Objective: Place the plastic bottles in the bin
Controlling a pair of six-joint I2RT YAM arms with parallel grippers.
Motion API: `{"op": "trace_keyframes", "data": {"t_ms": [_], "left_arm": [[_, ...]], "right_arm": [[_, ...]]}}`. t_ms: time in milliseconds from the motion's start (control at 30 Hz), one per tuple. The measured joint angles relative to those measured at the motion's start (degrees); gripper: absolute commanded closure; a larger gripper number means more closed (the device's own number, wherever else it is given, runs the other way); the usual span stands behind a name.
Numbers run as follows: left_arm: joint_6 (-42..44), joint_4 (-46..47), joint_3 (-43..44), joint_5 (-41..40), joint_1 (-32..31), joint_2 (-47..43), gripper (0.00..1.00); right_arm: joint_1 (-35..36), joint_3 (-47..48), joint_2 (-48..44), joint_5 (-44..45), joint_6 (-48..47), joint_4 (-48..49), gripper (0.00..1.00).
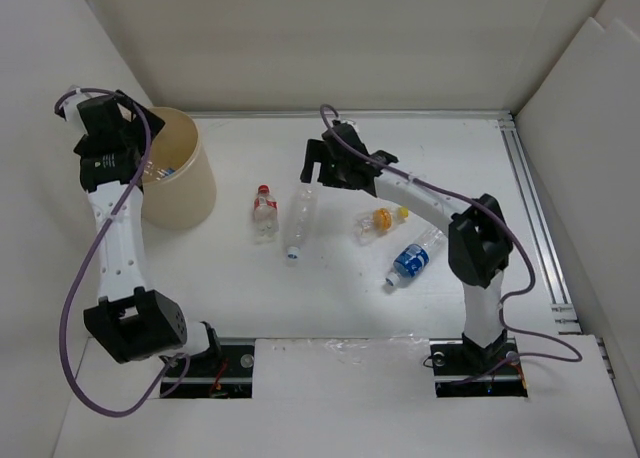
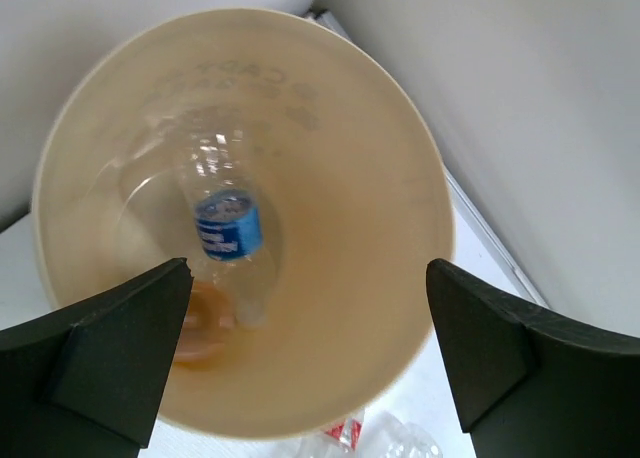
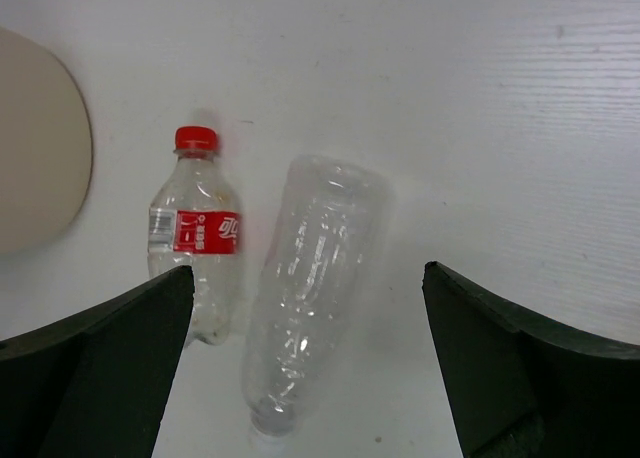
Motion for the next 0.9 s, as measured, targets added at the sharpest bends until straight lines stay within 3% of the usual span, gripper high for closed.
{"op": "trace_keyframes", "data": {"t_ms": [200, 367, 433, 533, 600, 667, 900], "left_arm": [[3.9, 0.5, 1.1, 4.7, -7.4, -4.1, 0.00], [8.0, 1.2, 4.6, 11.8, -16.0, -4.2, 0.00], [9.6, 1.2, 5.6, 14.5, -18.2, -4.1, 0.00], [11.6, 1.3, 7.7, 17.1, -21.7, -2.6, 0.00], [12.1, 2.3, 8.2, 20.1, -23.5, -1.4, 0.00], [12.0, 3.6, 7.0, 23.6, -24.4, -0.7, 0.00], [10.1, 10.7, -5.7, 34.1, -25.3, -0.9, 0.00]], "right_arm": [[0.7, 11.3, 10.9, 0.7, 2.8, -4.0, 0.00], [1.0, 12.9, 17.0, 0.5, 4.7, -6.2, 0.01], [1.1, 12.9, 19.3, 0.1, 5.4, -6.9, 0.07], [1.2, 14.2, 20.3, -0.8, 5.8, -7.0, 0.37], [0.9, 14.5, 20.5, -2.4, 6.4, -7.1, 0.72], [0.5, 14.1, 20.6, -3.8, 6.8, -7.0, 1.00], [-5.9, 2.1, 11.4, -5.8, 5.3, -4.6, 1.00]]}}
